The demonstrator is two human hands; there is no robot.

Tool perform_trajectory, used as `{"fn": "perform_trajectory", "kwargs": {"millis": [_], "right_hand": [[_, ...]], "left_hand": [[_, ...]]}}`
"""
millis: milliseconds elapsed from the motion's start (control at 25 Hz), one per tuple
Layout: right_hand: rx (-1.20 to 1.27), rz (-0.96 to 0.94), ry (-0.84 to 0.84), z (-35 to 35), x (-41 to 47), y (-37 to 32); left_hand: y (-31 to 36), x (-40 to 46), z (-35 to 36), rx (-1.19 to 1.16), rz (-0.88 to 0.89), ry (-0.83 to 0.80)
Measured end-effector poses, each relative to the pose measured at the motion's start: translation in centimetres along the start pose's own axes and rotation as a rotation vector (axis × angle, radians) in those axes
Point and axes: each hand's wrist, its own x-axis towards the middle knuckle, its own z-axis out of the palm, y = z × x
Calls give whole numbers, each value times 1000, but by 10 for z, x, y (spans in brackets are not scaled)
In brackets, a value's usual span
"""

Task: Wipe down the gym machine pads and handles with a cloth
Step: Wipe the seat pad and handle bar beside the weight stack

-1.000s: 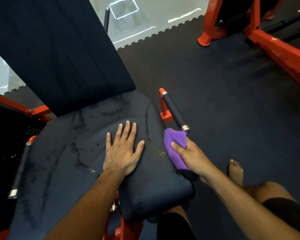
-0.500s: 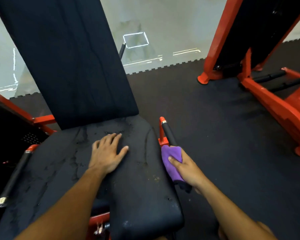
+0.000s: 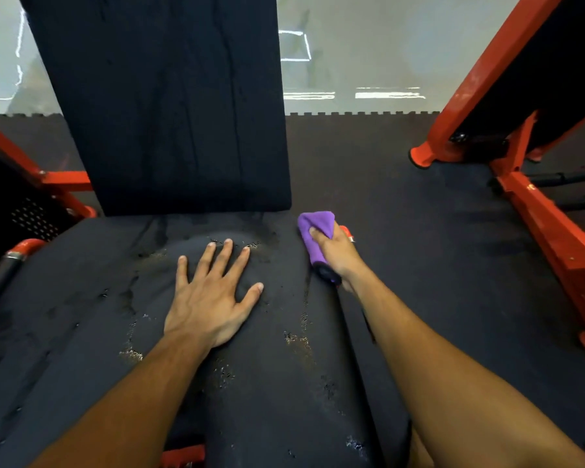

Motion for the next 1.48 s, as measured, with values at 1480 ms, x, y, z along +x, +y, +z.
{"fn": "perform_trajectory", "kwargs": {"millis": [1480], "right_hand": [[-298,-129,-100,-9,30,5]], "left_hand": [[0,3,-2,-11,20,6]]}}
